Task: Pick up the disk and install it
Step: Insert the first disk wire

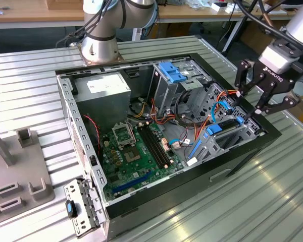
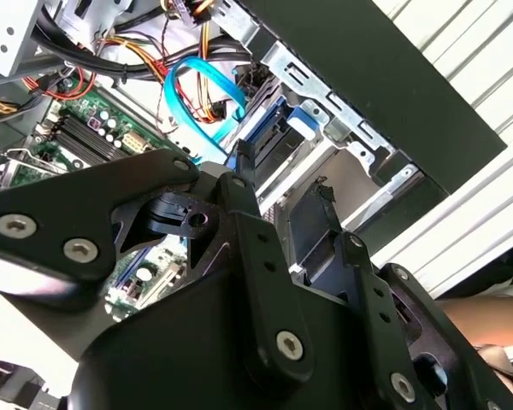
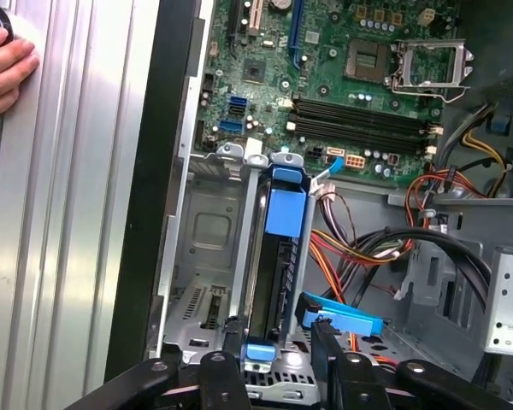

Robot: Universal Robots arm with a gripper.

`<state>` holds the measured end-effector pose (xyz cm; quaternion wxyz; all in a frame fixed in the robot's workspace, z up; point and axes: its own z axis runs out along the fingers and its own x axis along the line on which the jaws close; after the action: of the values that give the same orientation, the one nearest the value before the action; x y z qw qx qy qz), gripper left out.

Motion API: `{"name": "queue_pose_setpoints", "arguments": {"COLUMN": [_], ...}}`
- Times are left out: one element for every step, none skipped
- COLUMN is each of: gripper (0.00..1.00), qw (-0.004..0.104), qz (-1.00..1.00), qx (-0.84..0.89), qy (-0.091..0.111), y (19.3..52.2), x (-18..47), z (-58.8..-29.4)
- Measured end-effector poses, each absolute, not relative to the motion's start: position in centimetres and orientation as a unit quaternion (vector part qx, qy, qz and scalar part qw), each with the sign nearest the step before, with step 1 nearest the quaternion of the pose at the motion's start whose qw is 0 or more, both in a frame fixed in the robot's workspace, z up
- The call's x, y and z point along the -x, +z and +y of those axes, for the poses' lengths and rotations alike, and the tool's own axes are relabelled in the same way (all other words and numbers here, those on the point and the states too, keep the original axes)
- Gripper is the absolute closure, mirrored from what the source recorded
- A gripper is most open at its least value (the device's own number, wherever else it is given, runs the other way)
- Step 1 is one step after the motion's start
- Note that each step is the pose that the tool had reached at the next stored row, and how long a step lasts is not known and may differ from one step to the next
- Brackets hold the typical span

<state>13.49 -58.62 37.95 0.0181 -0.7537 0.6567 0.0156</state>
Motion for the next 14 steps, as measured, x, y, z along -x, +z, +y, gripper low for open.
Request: {"name": "queue_pose_setpoints", "arguments": {"gripper": [0.56, 0.56, 0.56, 0.56, 0.56, 0.56, 0.56, 0.56, 0.56, 0.56, 0.56, 0.56, 0.56, 0.56], "qw": [0.018, 0.018, 0.018, 0.018, 0.018, 0.018, 0.018, 0.018, 0.018, 0.018, 0.018, 0.018, 0.018, 0.018], "qz": [0.654, 0.652, 0.649, 0.648, 0.646, 0.645, 0.645, 0.644, 0.644, 0.644, 0.644, 0.644, 0.644, 0.644], "qx": [0.756, 0.758, 0.76, 0.762, 0.763, 0.763, 0.764, 0.765, 0.765, 0.765, 0.765, 0.765, 0.765, 0.765], "qy": [0.016, 0.016, 0.016, 0.016, 0.016, 0.016, 0.016, 0.016, 0.016, 0.016, 0.016, 0.016, 0.016, 0.016], "y": [37.95, 37.95, 37.95, 37.95, 37.95, 37.95, 37.95, 37.95, 37.95, 37.95, 37.95, 37.95, 37.94, 37.95], "x": [-13.6, -13.7, -13.79, -13.84, -13.87, -13.88, -13.89, -13.9, -13.9, -13.9, -13.9, -13.9, -13.91, -14.0], "z": [-58.62, -58.62, -58.62, -58.62, -58.62, -58.62, -58.62, -58.62, -58.62, -58.62, -58.62, -58.62, -58.62, -58.61]}}
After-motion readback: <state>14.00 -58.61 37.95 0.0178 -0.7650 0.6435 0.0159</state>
